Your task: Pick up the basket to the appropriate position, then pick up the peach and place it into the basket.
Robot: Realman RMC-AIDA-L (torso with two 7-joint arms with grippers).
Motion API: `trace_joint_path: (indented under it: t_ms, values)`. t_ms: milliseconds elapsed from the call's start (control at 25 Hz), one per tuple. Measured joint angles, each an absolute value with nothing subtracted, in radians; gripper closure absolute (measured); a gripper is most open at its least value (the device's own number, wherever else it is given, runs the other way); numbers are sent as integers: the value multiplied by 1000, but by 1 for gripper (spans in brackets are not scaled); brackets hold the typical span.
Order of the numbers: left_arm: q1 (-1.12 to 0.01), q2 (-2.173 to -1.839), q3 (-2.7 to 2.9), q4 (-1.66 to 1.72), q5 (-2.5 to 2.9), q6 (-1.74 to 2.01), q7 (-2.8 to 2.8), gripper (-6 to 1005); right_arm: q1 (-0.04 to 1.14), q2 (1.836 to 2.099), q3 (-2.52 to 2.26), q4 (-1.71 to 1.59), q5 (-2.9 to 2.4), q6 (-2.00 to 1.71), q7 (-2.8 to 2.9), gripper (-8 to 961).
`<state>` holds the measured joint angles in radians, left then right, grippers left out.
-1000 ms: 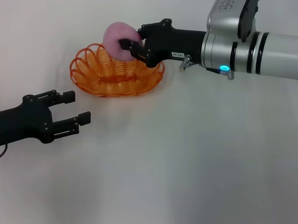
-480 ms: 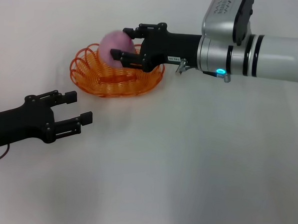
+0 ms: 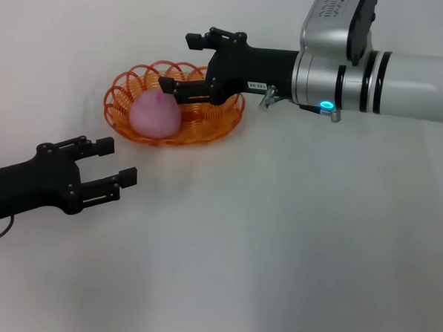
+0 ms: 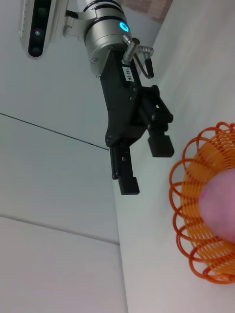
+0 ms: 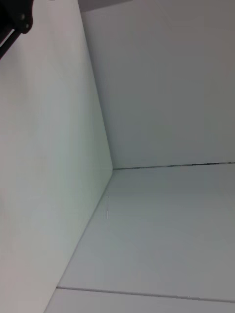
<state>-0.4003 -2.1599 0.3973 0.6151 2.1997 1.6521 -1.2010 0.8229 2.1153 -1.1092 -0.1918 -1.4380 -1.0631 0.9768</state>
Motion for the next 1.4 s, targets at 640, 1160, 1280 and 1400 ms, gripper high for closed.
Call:
trace_joint_path:
  t_ms: [640, 1160, 1280, 1400]
  values:
    - [-399, -2160, 397, 615, 2203, 1652, -1202, 264, 685, 2086, -1114, -310, -1465, -1195, 1086, -6]
    - [-402, -2156, 393, 625, 2203, 1658, -1225, 263, 333, 2040, -1075, -694, -1630, -1461, 1244, -6]
    - [-402, -2155, 393, 626, 2203, 1659, -1226, 263, 300, 2028, -1010, -723, -1687, -1520, 1259, -6]
    - [-402, -2154, 395, 626, 2203, 1659, -1226, 263, 284, 2027, -934, -742, -1745, -1564, 1266, -6]
